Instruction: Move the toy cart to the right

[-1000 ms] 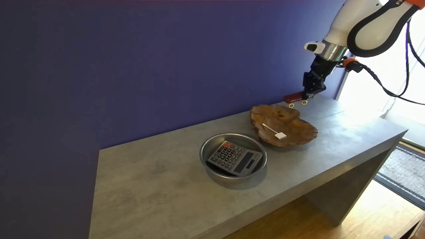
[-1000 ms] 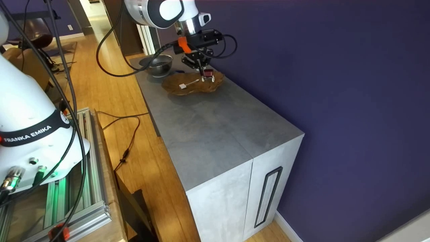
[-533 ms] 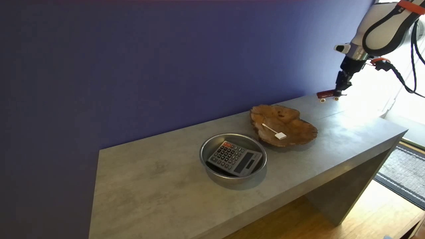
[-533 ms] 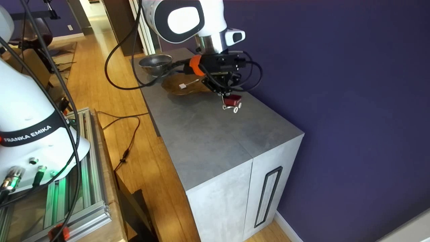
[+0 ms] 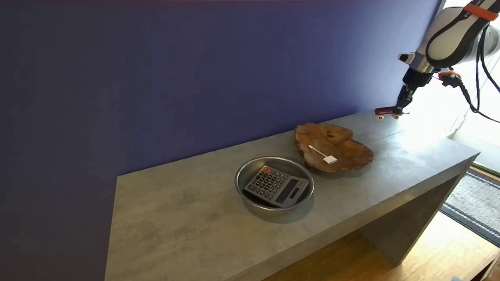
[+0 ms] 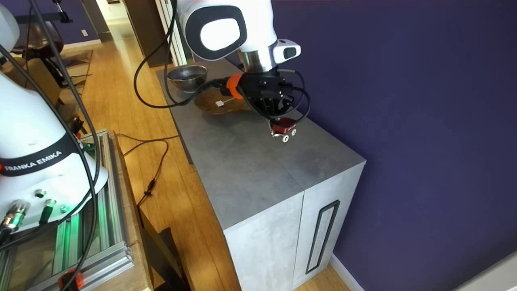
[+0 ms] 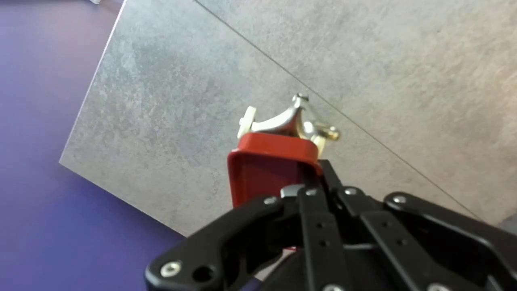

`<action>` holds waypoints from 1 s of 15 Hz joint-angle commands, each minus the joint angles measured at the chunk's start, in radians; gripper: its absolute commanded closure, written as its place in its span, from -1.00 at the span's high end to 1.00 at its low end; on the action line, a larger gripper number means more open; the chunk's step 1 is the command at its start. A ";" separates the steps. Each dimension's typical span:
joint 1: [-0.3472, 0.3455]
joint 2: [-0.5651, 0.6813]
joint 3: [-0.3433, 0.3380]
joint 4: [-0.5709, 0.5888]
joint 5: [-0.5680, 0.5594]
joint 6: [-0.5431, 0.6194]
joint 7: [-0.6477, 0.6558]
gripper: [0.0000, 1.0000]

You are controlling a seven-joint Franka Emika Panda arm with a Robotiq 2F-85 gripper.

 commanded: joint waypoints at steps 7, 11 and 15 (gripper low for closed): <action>-0.300 0.152 0.192 0.006 0.325 0.313 0.034 -0.98; -0.320 0.221 0.238 0.011 0.314 0.484 0.079 -0.98; -0.170 0.253 0.073 0.032 0.146 0.569 0.233 -0.98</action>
